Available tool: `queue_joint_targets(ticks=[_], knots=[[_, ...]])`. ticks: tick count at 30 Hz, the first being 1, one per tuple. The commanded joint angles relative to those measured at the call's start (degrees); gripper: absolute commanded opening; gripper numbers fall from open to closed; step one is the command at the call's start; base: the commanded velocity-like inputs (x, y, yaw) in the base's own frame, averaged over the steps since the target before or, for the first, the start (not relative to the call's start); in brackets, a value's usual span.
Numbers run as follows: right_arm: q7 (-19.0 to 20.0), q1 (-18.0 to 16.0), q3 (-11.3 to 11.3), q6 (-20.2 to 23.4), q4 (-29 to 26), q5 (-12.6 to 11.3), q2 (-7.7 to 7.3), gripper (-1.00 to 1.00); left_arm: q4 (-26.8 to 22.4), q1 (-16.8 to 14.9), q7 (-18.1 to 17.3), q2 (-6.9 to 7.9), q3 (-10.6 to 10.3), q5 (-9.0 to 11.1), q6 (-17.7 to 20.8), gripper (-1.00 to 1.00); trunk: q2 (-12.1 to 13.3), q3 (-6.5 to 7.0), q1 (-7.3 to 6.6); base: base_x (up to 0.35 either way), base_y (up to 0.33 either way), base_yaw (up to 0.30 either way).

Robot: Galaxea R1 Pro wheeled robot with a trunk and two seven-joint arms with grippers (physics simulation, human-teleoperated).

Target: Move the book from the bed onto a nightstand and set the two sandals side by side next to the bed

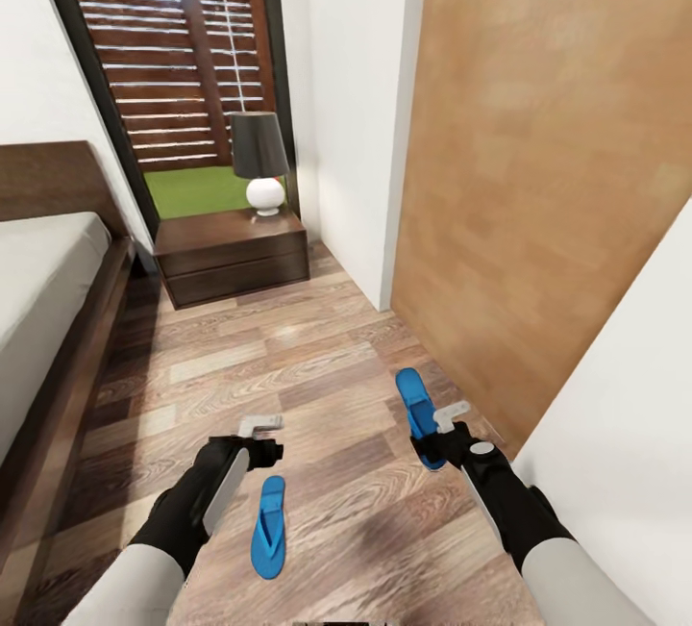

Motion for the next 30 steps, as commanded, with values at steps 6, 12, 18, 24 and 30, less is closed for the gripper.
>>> queue_joint_targets(ticks=[6, 12, 18, 24, 30], knots=[[0.4, -0.2, 0.0, 2.1, -4.9, -3.2, 1.87, -1.0, 19.8, -10.5, -0.1, 0.12, -0.1, 3.7, 2.2, 1.0, -0.1, -1.4, 0.14, 0.0, 0.0, 0.0], [0.4, -0.2, -3.2, 5.1, -8.5, -6.3, 1.89, -1.0, 21.2, -11.0, -0.2, -0.06, -0.1, 3.8, 2.3, 1.0, -0.2, -2.72, 0.3, 0.0, 0.0, 0.0], [0.5, -0.2, -3.3, 6.8, -9.3, -6.9, 1.91, -1.0, 21.0, -11.0, -0.3, -0.02, -0.1, 3.7, 2.2, 1.0, -0.3, -4.05, 0.45, 0.0, 0.0, 0.0], [0.3, -0.1, -3.2, 6.8, -9.2, -6.6, 1.96, -1.0, 20.5, -11.0, -2.8, 0.3, -0.2, 3.8, 2.1, 1.0, -0.3, -5.38, 0.61, 0.0, 0.0, 0.0], [-0.1, -0.1, 3.1, 6.6, -8.9, -6.5, 1.98, -1.0, 20.1, -11.0, -5.3, 0.38, -0.4, 3.4, 2.4, 1.0, -0.4, -6.71, 0.76, 0.0, 0.0, 0.0]])
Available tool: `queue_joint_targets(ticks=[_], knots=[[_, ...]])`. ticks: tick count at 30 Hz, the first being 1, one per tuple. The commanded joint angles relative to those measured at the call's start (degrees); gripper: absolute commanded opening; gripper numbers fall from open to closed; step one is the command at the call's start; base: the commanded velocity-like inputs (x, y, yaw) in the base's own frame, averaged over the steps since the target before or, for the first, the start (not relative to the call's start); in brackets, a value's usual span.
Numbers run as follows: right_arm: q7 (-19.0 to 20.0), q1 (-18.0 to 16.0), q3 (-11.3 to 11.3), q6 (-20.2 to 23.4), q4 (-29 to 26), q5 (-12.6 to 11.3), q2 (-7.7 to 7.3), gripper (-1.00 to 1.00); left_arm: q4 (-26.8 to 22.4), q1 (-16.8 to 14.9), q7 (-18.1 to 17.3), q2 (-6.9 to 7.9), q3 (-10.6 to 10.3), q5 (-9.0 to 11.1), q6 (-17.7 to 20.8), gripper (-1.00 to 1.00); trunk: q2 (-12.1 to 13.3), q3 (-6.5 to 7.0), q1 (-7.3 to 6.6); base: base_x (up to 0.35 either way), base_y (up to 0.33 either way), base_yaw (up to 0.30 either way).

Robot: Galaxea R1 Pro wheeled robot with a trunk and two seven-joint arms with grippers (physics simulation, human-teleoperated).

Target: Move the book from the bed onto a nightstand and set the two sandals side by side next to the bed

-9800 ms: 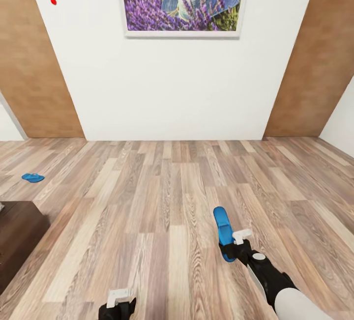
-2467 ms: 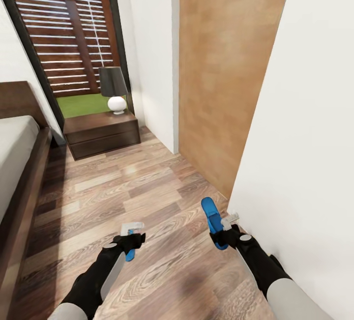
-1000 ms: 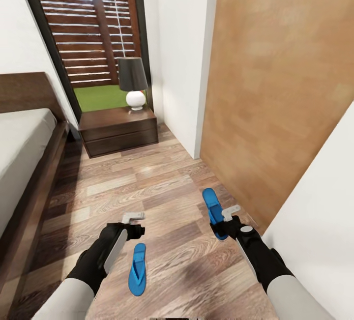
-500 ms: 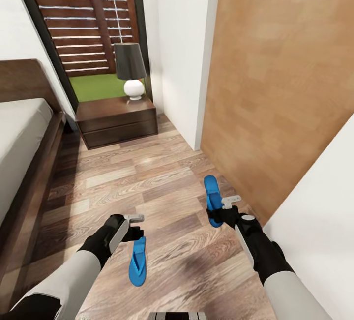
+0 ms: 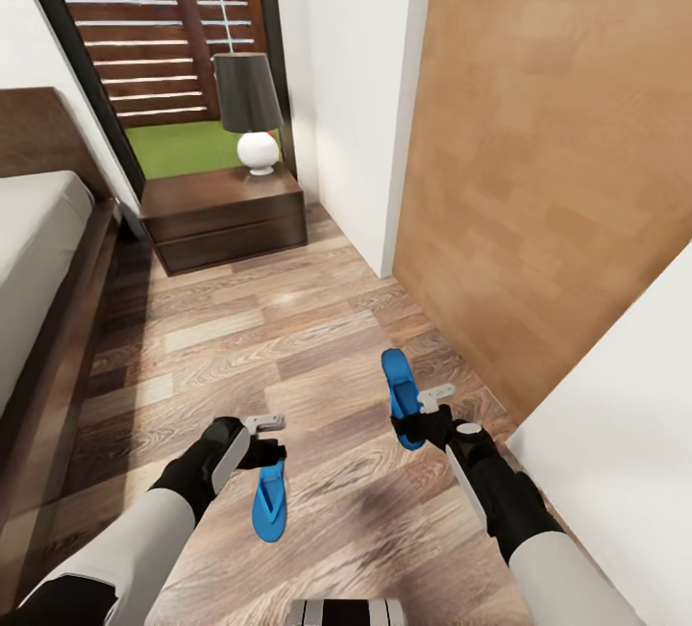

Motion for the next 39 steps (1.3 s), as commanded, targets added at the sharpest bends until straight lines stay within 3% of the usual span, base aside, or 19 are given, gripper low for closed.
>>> queue_joint_targets(ticks=[1, 14, 17, 21, 39], knots=[[0.3, 0.0, 0.3, 0.3, -0.1, 0.7, 0.0, -1.0, -0.1, 0.0, 0.5, 0.1, -0.3, 0.6, 0.2, 1.0, 0.0, -0.27, 0.01, 0.0, 0.0, 0.0], [0.9, 0.0, 1.3, 0.4, -0.2, 0.2, 0.0, -1.0, 0.0, 0.0, 0.7, 0.22, -0.4, 0.4, -0.5, 1.0, -0.2, -3.15, 0.34, 0.0, 0.0, 0.0], [0.9, 0.0, 1.3, 0.4, -0.2, 0.2, 0.0, -1.0, 0.1, 0.0, 0.8, 0.09, -0.7, 0.3, -3.7, 1.0, -0.3, -3.82, 0.42, 0.0, 0.0, 0.0], [0.9, 0.0, 1.4, 0.4, -0.2, 0.2, 0.01, -1.0, 0.1, 0.0, 0.7, 0.18, -0.8, 0.4, -5.8, 1.0, -0.3, -3.82, 0.42, 0.003, -0.003, 0.0], [0.5, 0.0, 1.5, 0.4, -0.3, 0.6, 0.01, -1.0, -0.1, 0.0, 0.7, 0.49, -0.8, 0.3, -6.1, 1.0, -0.3, -3.82, 0.42, 0.136, -0.107, 0.0]])
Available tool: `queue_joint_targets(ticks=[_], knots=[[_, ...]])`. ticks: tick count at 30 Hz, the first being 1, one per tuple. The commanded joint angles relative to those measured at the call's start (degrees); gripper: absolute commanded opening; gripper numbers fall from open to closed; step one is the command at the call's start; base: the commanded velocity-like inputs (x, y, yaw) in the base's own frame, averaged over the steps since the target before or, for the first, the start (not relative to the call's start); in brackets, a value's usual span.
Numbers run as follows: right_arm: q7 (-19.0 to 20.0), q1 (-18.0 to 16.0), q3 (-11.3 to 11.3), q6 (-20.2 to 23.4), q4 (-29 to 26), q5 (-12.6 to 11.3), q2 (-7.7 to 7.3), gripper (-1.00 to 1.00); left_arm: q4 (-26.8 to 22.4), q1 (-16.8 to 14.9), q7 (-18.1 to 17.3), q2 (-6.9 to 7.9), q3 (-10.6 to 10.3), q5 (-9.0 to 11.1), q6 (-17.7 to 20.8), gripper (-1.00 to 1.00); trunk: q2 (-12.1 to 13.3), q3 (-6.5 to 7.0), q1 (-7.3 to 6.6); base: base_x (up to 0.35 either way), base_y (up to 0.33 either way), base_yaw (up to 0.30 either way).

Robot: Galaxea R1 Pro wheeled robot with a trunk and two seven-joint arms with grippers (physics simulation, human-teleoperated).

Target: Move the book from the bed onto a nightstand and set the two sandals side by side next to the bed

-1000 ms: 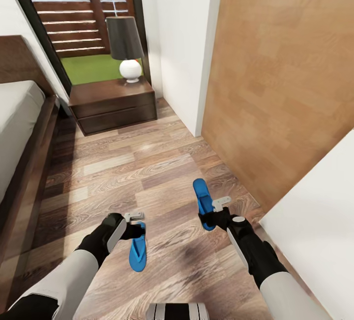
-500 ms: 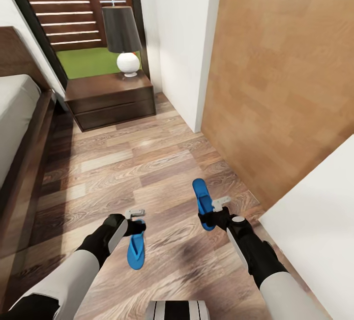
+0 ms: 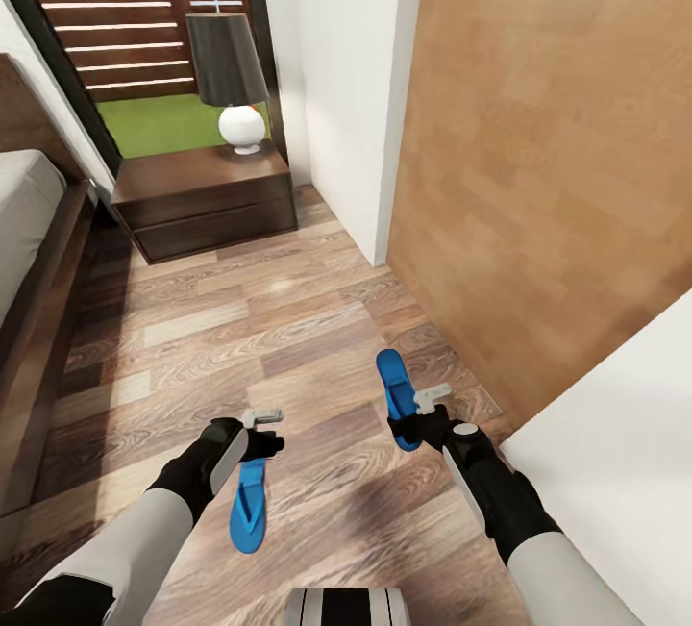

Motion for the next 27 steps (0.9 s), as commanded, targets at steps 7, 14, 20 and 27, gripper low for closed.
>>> queue_joint_targets(ticks=[7, 14, 20, 27], knots=[[0.3, 0.0, -0.1, 0.3, -0.1, 0.4, 0.0, -1.0, -0.1, 0.0, 0.5, 0.13, -0.2, 0.6, 0.2, 1.0, 0.0, -0.04, 0.02, 0.247, 0.0, 0.0], [0.3, 0.0, -0.1, 0.3, -0.1, 0.4, 0.0, -1.0, 0.0, 0.0, 0.6, 0.25, 0.1, 0.7, 0.6, 1.0, -0.1, -0.71, 0.09, 0.022, 0.0, 0.0], [0.3, 0.0, -0.1, 0.3, -0.1, 0.4, 0.02, -1.0, 0.4, 0.0, 0.7, 1.87, 0.5, 0.9, 1.3, 1.0, -0.1, -2.04, 0.25, 0.001, 0.0, 0.0], [0.4, 0.0, -0.1, 0.3, -0.1, 0.4, 0.02, -1.0, 0.8, 0.0, 0.8, 2.25, 0.5, 1.0, 4.0, 1.0, -0.2, -3.59, 0.43, 0.0, 0.0, 0.0]])
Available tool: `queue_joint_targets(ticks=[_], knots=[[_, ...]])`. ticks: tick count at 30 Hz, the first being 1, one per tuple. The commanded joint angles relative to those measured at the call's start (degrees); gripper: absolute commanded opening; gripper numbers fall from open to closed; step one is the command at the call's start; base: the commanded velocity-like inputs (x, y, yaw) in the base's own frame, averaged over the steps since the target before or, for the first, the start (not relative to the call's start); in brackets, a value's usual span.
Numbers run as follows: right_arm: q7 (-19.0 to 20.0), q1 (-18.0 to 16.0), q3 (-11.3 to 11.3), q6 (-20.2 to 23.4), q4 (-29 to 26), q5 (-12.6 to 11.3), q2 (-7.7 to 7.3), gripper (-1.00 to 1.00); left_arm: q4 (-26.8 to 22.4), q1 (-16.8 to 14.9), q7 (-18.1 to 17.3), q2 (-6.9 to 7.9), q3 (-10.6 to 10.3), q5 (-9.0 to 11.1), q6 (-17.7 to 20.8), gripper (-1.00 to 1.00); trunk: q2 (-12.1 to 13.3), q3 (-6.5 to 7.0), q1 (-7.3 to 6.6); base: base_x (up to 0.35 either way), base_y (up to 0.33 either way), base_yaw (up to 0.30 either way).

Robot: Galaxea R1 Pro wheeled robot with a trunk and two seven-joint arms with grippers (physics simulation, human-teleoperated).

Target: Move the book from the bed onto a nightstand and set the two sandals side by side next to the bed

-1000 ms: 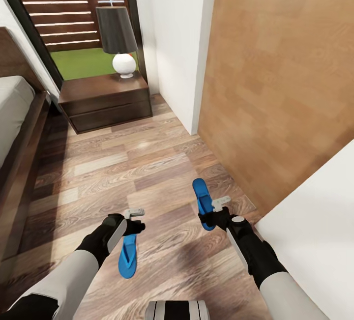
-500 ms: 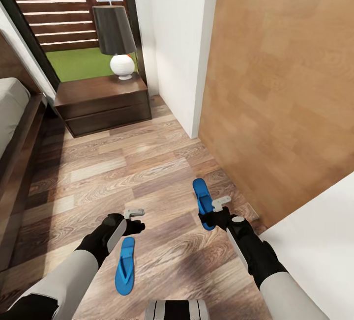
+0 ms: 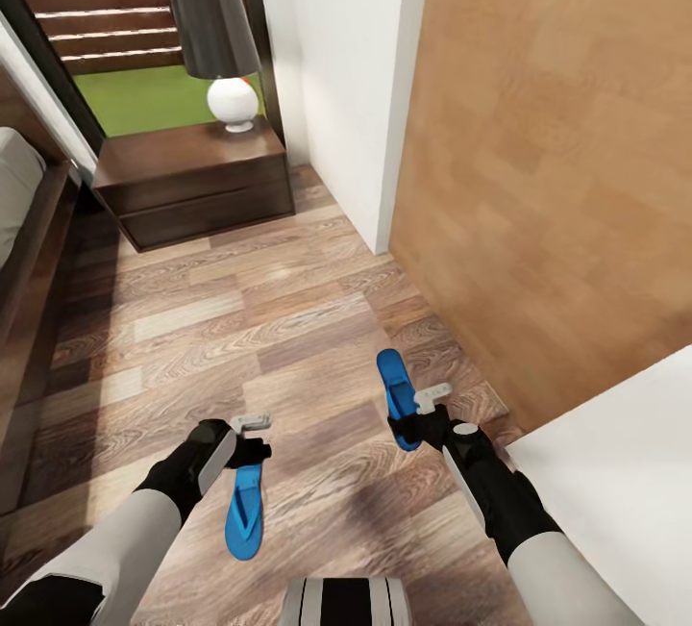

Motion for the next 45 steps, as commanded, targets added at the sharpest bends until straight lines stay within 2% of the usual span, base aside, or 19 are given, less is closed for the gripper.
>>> queue_joint_targets(ticks=[1, 18, 27, 45], knots=[[0.4, 0.0, -0.1, 0.3, -0.1, 0.4, 0.01, -1.0, -0.1, 0.0, 0.6, 0.18, -0.4, 0.6, 0.4, 1.0, 0.0, -0.27, 0.01, 0.0, 0.0, 0.0], [0.4, 0.0, -0.2, 0.2, -0.1, 0.4, 0.0, -1.0, 0.7, 0.0, 0.7, 0.61, -0.4, 0.6, 0.1, 1.0, -0.3, -4.03, 0.45, 0.0, 0.0, 0.0], [0.4, 0.0, -0.1, 0.2, -0.1, 0.4, 0.0, -1.0, 2.3, 0.0, 0.7, 0.67, -0.4, 0.7, -4.6, 1.0, -0.4, -6.03, 0.68, 0.0, 0.0, 0.0], [0.5, 0.0, -0.2, 0.2, -0.7, 0.2, 0.0, -1.0, 2.7, 0.0, 0.6, 1.24, -0.4, 0.6, -6.2, 1.0, -0.6, -10.02, 1.15, 0.0, 0.0, 0.0]])
